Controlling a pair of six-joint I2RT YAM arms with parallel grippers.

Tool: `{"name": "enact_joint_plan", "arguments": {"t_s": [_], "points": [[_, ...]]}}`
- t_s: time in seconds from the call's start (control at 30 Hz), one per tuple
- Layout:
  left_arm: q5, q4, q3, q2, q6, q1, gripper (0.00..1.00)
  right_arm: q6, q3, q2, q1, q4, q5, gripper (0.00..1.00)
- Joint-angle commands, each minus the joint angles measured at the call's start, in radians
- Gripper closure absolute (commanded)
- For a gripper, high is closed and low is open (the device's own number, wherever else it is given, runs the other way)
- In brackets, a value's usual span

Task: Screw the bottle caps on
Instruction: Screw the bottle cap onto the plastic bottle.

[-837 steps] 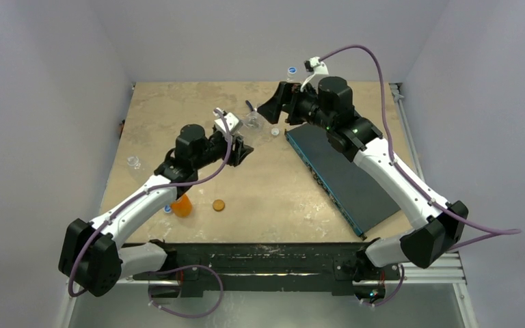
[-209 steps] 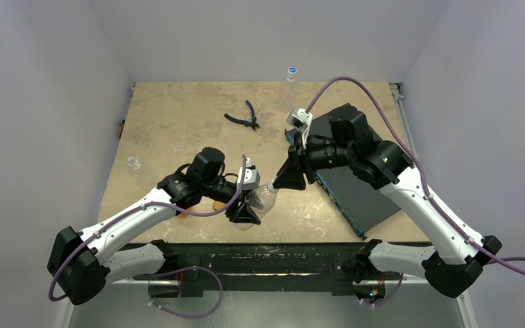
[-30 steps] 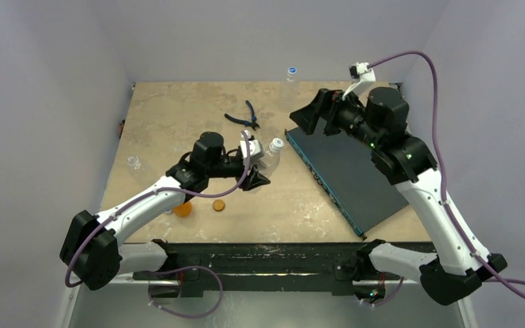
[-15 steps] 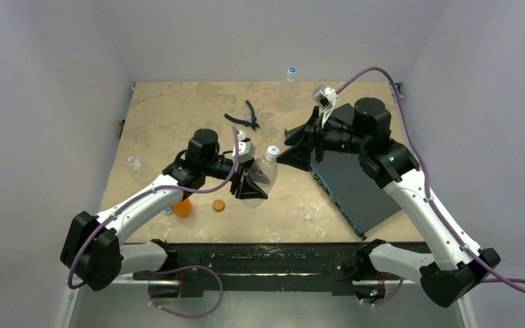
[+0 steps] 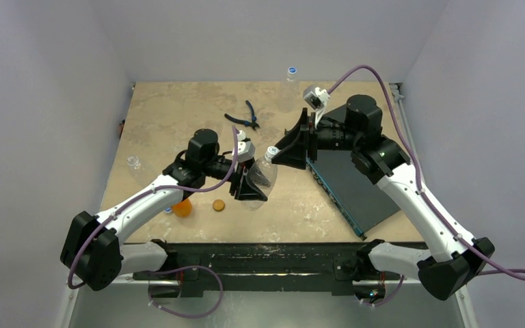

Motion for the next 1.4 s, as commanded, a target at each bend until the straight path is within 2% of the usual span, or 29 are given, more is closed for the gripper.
{"name": "enact_joint_plan", "arguments": {"t_s": [0.0,0.47,0.8,0.9,1.0,1.2,1.37], "points": [[0.032,0.052,-0.008,0.0,-0.004,0.006,1.0,0.001,0.033,0.001,0.024,0.053,0.004,0.42],[0.013,0.053,-0.013,0.003,-0.005,0.006,1.0,0.038,0.017,-0.003,0.032,0.076,0.036,0.51],[-0.045,0.047,0.007,0.014,-0.009,0.006,1.0,-0.002,0.043,0.017,0.054,-0.045,0.144,0.79],[-0.209,0.017,0.031,0.012,0.006,0.006,1.0,0.004,0.067,0.038,0.062,-0.134,0.265,0.86],[-0.422,-0.002,0.062,0.01,0.012,0.005,1.0,0.027,0.107,0.072,0.072,-0.234,0.414,0.88],[-0.873,0.119,0.054,-0.019,-0.049,-0.041,1.0,0.151,0.186,0.177,0.136,-0.385,0.772,0.91],[-1.164,0.272,0.019,-0.006,-0.041,-0.172,1.0,0.267,0.191,0.261,0.171,-0.357,0.852,0.92]]}}
